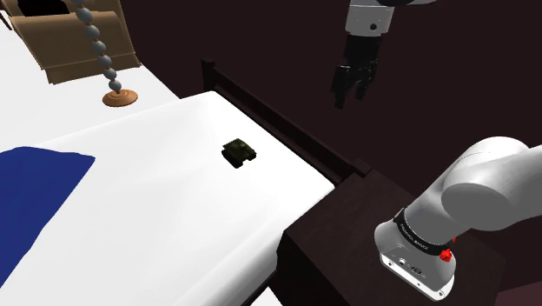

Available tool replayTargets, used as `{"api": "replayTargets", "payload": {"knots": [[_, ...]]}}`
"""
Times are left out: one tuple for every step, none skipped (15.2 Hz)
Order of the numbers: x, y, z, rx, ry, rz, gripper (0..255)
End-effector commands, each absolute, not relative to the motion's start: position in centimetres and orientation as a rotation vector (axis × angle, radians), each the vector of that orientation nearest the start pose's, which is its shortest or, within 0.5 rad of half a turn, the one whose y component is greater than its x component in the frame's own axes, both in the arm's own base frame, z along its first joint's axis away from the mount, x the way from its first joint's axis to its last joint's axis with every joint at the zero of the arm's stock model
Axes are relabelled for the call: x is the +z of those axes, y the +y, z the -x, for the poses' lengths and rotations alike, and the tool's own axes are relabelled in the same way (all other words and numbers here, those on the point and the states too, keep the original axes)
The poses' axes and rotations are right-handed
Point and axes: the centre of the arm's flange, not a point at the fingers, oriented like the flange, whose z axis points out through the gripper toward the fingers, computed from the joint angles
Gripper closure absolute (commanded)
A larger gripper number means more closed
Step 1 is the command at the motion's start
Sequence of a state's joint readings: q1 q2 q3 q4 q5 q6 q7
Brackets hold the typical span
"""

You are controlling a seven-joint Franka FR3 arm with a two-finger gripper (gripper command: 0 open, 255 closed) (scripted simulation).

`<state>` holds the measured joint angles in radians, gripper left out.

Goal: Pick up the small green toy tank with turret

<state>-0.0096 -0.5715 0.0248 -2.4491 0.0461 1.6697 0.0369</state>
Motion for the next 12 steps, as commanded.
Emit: {"api": "replayTargets", "payload": {"knots": [[46.4, 2.1, -37.1, 0.317, 0.058, 3.1, 0], [45.5, 2.4, -37.9, 0.315, 0.059, 3.101, 0], [44.6, 2.8, -38.8, 0.314, 0.059, 3.103, 0], [43.7, 3.2, -39.7, 0.312, 0.06, 3.104, 0], [42.8, 3.5, -40.5, 0.31, 0.061, 3.106, 0], [41.8, 3.9, -41.4, 0.309, 0.061, 3.107, 0], [40.9, 4.3, -42.2, 0.307, 0.062, 3.108, 0], [40.0, 4.6, -43.1, 0.305, 0.063, 3.11, 0], [39.1, 5.0, -44.0, 0.304, 0.063, 3.111, 0], [38.2, 5.3, -44.8, 0.302, 0.064, 3.112, 0], [37.3, 5.7, -45.7, 0.3, 0.065, 3.114, 0], [36.4, 6.0, -46.6, 0.299, 0.065, 3.115, 0]]}}
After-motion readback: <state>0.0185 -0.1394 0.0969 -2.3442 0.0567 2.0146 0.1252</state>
